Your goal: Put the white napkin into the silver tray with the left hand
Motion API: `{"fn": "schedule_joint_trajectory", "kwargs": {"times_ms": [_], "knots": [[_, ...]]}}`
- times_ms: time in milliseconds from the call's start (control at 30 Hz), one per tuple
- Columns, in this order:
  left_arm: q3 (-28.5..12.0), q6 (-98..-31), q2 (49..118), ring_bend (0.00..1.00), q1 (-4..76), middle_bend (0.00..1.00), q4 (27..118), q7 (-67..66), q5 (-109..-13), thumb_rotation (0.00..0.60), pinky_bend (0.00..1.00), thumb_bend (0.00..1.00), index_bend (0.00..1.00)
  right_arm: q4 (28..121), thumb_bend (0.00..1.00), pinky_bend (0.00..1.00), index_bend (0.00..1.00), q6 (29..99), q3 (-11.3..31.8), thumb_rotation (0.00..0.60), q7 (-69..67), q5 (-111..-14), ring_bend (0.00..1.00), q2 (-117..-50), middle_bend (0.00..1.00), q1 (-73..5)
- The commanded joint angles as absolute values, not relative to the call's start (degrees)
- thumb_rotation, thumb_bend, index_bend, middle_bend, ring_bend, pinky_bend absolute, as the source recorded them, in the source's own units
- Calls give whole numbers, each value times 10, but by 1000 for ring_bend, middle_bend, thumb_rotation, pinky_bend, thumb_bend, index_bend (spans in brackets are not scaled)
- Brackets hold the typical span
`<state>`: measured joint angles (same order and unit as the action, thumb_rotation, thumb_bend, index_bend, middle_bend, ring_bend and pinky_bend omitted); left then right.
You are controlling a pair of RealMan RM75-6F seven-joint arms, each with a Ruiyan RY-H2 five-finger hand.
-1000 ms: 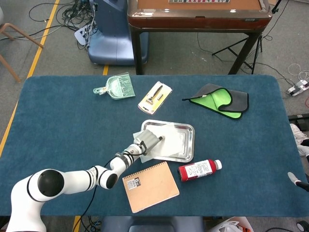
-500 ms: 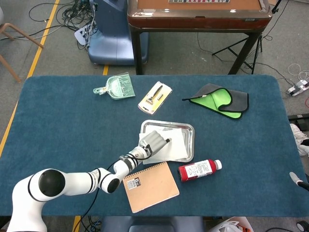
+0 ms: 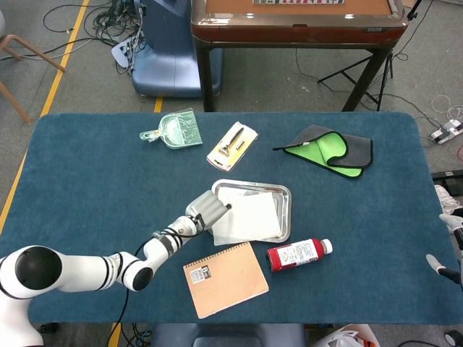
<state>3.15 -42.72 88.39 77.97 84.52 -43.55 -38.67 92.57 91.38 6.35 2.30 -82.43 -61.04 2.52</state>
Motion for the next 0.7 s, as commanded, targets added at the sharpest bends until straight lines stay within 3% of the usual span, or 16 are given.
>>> {"fn": "schedule_joint_trajectory", "kwargs": {"times_ms": [33,700], "knots": [[42,-435,870,1000,781,1000,869,-450,-374,600,1000,403,212,925,79,189,242,914,63,600,23,-825,195,-610,264,25],[68,-440,886,1000,796,1000,876,-494,-349,600,1000,403,242,921,79,189,243,922,61,600,15,-823,197,-610,264,33]]}}
